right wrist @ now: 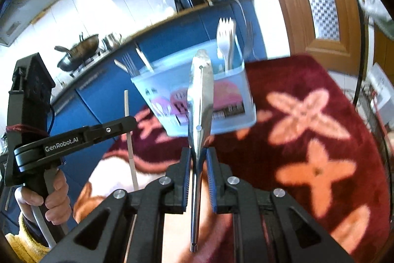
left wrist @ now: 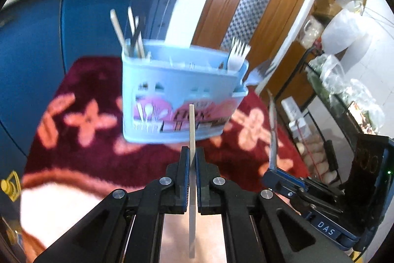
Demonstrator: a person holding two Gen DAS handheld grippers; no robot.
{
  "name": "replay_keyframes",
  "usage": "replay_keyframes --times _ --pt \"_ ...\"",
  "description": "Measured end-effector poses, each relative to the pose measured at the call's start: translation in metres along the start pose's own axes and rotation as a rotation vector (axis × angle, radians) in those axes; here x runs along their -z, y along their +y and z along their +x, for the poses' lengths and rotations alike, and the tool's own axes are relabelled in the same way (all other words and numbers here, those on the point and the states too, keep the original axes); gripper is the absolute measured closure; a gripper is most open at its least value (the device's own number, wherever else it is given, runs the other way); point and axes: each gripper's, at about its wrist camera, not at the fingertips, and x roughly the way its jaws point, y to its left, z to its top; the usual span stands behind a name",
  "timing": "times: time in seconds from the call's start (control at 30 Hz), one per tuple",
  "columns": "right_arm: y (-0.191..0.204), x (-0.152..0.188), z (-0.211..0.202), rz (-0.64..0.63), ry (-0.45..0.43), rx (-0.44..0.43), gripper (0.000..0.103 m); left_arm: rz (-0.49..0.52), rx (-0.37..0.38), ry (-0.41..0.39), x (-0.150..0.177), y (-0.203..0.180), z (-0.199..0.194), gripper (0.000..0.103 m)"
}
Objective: Organize utensils
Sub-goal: 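Carry the chopstick with the left tool while the right tool carries the knife over the box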
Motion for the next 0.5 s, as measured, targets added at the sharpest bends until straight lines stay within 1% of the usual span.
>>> replay_keyframes --times 0.1,0.27,0.5 --pt "0.003 -0.012 -0.007 -0.015 -0.05 0.002 0.088 0.026 -0.022 -0.061 -0.012 -0.005 -0.012 0.099" --pt "0.002 -0.03 -0.012 -0.024 -0.1 -0.003 0.088 0.032 -0.034 -0.115 -0.034 -0.007 -0.024 0.099" --pt "0.008 -0.055 -0.013 -0.049 -0.169 0.007 0.088 0.046 -0.07 -0.224 -0.07 -0.007 -0.041 0.099"
